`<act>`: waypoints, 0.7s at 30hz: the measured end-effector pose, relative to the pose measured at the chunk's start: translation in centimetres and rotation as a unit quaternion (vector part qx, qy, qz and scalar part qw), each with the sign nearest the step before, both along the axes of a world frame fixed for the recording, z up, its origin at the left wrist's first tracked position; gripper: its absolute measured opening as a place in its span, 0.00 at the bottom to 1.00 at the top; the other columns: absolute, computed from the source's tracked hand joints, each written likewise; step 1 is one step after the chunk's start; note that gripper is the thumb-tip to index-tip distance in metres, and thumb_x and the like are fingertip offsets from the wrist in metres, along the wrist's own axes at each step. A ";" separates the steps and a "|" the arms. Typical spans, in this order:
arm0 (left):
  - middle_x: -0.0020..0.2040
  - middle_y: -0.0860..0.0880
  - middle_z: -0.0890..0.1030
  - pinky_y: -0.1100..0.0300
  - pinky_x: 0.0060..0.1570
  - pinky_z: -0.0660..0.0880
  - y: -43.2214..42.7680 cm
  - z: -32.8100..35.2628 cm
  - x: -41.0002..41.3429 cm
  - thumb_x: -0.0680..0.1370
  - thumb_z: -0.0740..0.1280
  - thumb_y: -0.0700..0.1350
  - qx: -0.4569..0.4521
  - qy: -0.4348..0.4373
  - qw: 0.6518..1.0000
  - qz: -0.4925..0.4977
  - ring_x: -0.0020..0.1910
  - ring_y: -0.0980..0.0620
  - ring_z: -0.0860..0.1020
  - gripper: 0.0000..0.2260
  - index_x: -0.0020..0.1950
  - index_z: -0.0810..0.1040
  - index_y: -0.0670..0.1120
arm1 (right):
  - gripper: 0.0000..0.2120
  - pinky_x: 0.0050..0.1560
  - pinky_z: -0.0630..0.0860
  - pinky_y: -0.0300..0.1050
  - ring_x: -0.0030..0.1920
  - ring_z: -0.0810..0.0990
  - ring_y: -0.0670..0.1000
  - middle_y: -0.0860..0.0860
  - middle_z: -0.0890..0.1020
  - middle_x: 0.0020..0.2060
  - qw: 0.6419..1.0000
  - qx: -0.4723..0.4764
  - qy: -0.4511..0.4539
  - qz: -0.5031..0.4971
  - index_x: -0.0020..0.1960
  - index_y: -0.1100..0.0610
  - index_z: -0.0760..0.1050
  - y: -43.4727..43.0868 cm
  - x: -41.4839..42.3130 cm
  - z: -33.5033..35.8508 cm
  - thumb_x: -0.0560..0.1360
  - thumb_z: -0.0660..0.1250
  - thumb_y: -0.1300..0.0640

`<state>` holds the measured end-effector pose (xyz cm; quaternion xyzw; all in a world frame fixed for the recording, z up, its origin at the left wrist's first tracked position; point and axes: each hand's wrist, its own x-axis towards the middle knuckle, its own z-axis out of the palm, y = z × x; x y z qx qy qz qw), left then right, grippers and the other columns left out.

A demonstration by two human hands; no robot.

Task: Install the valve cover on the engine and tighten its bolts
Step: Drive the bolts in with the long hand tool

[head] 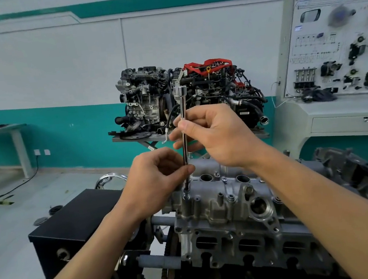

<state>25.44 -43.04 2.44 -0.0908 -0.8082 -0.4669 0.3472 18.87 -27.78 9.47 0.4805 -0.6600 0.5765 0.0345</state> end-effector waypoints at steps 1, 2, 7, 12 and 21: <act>0.34 0.49 0.85 0.61 0.34 0.79 0.1 0.2 0.1 0.69 0.80 0.48 0.009 0.007 1.000 0.002 0.31 0.50 0.82 0.09 0.39 0.82 0.49 | 0.05 0.36 0.82 0.43 0.38 0.86 0.54 0.56 0.86 0.38 0.999 -0.013 0.015 -0.026 0.44 0.59 0.80 0.0 0.0 0.0 0.78 0.69 0.60; 0.35 0.48 0.86 0.61 0.35 0.80 0.3 0.4 0.3 0.67 0.81 0.51 0.017 0.018 1.000 0.008 0.33 0.49 0.83 0.11 0.40 0.82 0.48 | 0.07 0.34 0.82 0.46 0.35 0.85 0.56 0.57 0.86 0.35 0.997 -0.026 0.030 -0.060 0.41 0.60 0.79 0.0 0.0 0.0 0.76 0.73 0.59; 0.36 0.51 0.86 0.60 0.37 0.82 0.6 1.4 0.3 0.69 0.80 0.50 -0.012 0.042 0.999 0.030 0.34 0.53 0.84 0.08 0.40 0.83 0.50 | 0.18 0.30 0.74 0.48 0.27 0.73 0.58 0.65 0.81 0.33 0.988 -0.020 0.065 -0.136 0.37 0.65 0.75 -0.1 0.3 -0.1 0.71 0.77 0.51; 0.44 0.55 0.87 0.58 0.46 0.82 -0.1 2.3 0.6 0.81 0.69 0.40 -0.096 -0.042 0.994 -0.032 0.44 0.51 0.86 0.09 0.49 0.82 0.55 | 0.06 0.29 0.72 0.34 0.29 0.76 0.44 0.49 0.85 0.35 0.999 0.014 0.020 -0.047 0.47 0.61 0.81 0.5 0.4 1.1 0.78 0.69 0.58; 0.30 0.59 0.82 0.67 0.32 0.74 0.3 3.6 0.2 0.77 0.75 0.46 -0.102 0.024 0.994 0.034 0.28 0.60 0.78 0.04 0.42 0.84 0.50 | 0.10 0.31 0.72 0.35 0.27 0.74 0.41 0.48 0.80 0.31 0.991 -0.009 0.071 -0.115 0.40 0.56 0.77 -0.4 0.4 1.1 0.72 0.76 0.52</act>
